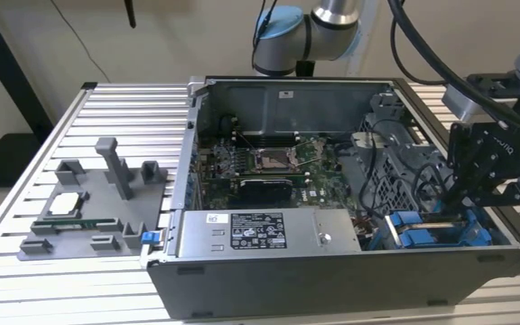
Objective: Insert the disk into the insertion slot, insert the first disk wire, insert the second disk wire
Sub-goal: 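Insert the first disk wire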
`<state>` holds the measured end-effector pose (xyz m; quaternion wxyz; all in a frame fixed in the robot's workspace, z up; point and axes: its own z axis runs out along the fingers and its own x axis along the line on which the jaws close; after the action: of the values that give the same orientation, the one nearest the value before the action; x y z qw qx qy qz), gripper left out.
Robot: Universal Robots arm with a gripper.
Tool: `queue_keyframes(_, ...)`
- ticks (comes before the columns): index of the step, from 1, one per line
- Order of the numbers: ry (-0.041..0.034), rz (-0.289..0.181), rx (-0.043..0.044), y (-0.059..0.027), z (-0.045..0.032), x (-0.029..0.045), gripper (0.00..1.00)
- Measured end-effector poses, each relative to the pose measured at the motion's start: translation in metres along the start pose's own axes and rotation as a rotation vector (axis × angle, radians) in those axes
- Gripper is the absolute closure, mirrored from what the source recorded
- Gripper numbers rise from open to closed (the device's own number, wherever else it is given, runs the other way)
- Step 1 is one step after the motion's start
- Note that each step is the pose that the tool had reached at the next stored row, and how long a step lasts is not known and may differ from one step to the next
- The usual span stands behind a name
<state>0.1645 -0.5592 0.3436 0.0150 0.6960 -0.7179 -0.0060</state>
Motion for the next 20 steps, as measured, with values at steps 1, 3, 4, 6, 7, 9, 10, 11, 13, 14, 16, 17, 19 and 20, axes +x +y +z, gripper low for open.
queue_keyframes(1, 0.0, 0.0, 0.0, 0.0, 0.0002, 0.0, 1.0)
queue_keyframes(3, -0.0001, 0.0, 0.0, 0.0, 0.0008, 0.0001, 1.0)
queue_keyframes(4, 0.0001, 0.0, 0.0, 0.0, 0.001, 0.0001, 1.0)
queue_keyframes(6, -0.0001, 0.0, 0.0, -0.0001, 0.0016, 0.0001, 1.0)
queue_keyframes(7, -0.0006, 0.0, 0.0, -0.0001, 0.0018, 0.0001, 1.0)
queue_keyframes(9, -0.0018, 0.0, 0.0001, -0.0002, 0.0022, 0.0001, 1.0)
queue_keyframes(10, -0.0023, 0.0, 0.0001, -0.0003, 0.0024, 0.0001, 1.0)
queue_keyframes(11, -0.003, 0.0, 0.0001, -0.0005, 0.0026, 0.0001, 1.0)
queue_keyframes(13, -0.0043, 0.0, 0.0, -0.0008, 0.003, 0.0, 1.0)
queue_keyframes(14, -0.0046, 0.0, -0.0001, -0.001, 0.0031, 0.0, 1.0)
queue_keyframes(16, -0.0051, 0.0, 0.0, -0.0011, 0.0034, 0.0001, 1.0)
queue_keyframes(17, -0.0051, 0.0, 0.0001, -0.0012, 0.0036, 0.0001, 1.0)
queue_keyframes(19, -0.0055, 0.0, 0.0, -0.0013, 0.0044, 0.0, 1.0)
queue_keyframes(20, -0.0054, 0.0, 0.0, -0.0013, 0.0048, 0.0, 1.0)
